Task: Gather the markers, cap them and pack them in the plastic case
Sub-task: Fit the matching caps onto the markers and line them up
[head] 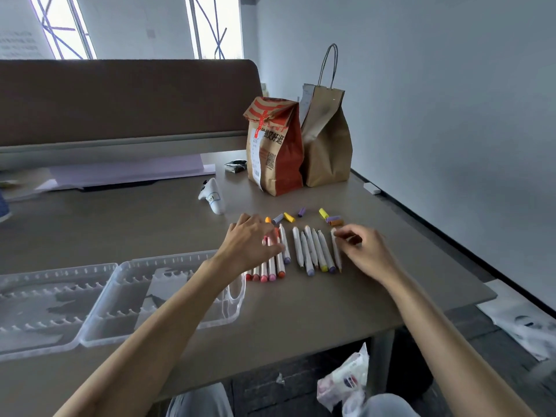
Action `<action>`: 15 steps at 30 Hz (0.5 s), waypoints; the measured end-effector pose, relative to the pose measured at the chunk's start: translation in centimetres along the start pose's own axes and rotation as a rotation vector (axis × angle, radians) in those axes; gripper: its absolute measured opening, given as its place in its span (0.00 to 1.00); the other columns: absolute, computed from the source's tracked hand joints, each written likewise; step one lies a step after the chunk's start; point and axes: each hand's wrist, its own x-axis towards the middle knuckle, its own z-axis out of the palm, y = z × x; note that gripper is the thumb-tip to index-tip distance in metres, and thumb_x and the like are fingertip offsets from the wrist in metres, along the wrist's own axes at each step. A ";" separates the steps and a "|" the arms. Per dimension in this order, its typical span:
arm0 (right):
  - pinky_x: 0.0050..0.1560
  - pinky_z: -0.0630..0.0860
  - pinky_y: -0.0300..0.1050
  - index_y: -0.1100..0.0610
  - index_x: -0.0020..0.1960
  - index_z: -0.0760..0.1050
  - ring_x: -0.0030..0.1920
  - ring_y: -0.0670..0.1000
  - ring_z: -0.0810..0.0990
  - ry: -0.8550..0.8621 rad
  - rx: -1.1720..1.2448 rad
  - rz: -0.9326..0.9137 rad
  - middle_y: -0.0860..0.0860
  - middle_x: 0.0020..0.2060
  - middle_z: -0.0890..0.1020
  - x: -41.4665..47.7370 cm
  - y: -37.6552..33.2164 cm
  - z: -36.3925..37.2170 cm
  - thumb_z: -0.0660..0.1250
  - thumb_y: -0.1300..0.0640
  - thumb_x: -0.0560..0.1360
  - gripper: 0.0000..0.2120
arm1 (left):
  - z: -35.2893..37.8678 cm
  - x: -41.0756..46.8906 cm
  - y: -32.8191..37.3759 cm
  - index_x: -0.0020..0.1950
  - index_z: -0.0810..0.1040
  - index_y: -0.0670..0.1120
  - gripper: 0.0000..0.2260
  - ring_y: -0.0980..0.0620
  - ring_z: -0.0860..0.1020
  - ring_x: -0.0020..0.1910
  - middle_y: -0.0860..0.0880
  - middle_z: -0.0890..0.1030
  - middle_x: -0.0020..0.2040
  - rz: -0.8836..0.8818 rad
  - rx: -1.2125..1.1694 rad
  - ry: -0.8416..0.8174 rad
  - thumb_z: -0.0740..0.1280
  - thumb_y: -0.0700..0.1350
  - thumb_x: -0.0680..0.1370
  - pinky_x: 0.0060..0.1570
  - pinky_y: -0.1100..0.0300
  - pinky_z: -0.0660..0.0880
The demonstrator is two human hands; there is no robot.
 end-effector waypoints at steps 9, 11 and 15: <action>0.52 0.79 0.49 0.47 0.51 0.81 0.45 0.44 0.82 0.007 0.071 -0.007 0.44 0.45 0.84 -0.3 0.6 0.2 0.68 0.57 0.76 0.07 | 0.8 1.4 0.6 0.41 0.80 0.49 0.02 0.55 0.75 0.41 0.56 0.76 0.38 -0.007 -0.169 0.025 0.71 0.46 0.73 0.40 0.64 0.69; 0.50 0.78 0.46 0.51 0.53 0.81 0.44 0.44 0.81 0.011 0.065 -0.028 0.44 0.45 0.83 -0.4 0.7 0.3 0.68 0.58 0.77 0.07 | 1.3 1.1 0.3 0.42 0.80 0.49 0.01 0.55 0.74 0.41 0.58 0.74 0.38 0.034 -0.157 0.083 0.71 0.45 0.73 0.42 0.62 0.69; 0.48 0.77 0.43 0.51 0.54 0.80 0.43 0.41 0.80 0.000 0.023 -0.050 0.41 0.45 0.82 -0.7 0.8 0.2 0.67 0.57 0.77 0.07 | 1.8 0.5 0.0 0.44 0.80 0.49 0.02 0.53 0.72 0.45 0.58 0.73 0.39 0.096 -0.127 0.096 0.70 0.46 0.75 0.47 0.56 0.72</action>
